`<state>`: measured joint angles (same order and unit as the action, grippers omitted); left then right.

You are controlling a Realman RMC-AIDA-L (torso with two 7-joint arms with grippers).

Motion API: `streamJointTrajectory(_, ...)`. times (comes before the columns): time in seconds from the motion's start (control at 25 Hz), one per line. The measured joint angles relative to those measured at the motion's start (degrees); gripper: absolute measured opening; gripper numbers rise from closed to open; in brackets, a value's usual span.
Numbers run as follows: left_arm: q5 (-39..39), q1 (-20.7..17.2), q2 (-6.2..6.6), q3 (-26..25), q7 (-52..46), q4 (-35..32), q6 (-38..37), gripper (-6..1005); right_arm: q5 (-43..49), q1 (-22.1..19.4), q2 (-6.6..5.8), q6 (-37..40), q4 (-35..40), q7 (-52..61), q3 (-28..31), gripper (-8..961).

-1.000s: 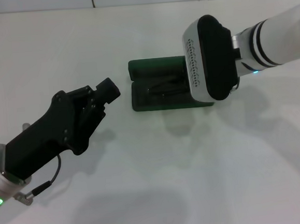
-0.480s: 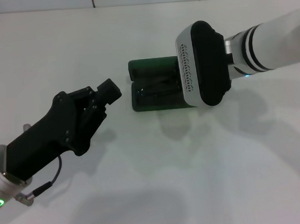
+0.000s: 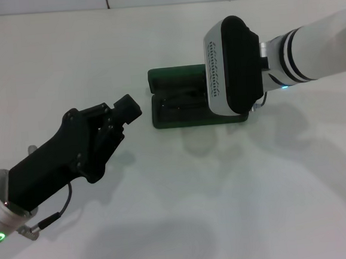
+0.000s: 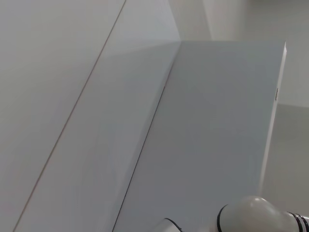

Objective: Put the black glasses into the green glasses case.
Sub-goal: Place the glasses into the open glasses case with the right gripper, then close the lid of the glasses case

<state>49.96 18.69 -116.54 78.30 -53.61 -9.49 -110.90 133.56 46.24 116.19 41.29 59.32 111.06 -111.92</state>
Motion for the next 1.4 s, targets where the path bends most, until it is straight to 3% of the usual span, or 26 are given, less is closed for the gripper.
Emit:
streamJointTrajectory(0.76, 0.76, -0.43, -0.18, 0.01, 0.00, -0.01, -0.22, 39, 0.26, -0.82, -0.01, 4.09, 2.45, 6.05, 1.25, 125)
streamJointTrajectory(0.96, 0.65, -0.42, -0.05, -0.28, 0.00, -0.23, -0.46, 39, -1.22, -6.27, -0.01, 5.15, 7.92, 6.39, 3.76, 157)
streamJointTrajectory(1.08, -0.26, 0.16, 0.53, -0.89, -0.23, -0.58, -0.65, 39, -7.68, -11.35, -0.05, 7.86, 11.93, 6.30, 8.18, 179)
streamJointTrajectory(1.2, -0.96, 1.58, 1.54, -2.46, -0.37, -0.70, -0.23, 39, -20.72, -17.59, -0.05, 14.95, 14.66, 4.11, 15.33, 178)
streamJointTrajectory(1.4, -0.74, 5.81, 4.94, -4.15, -2.33, -1.41, 3.07, 47, -48.48, -26.72, -0.47, 31.79, 8.62, -11.30, 30.06, 177)
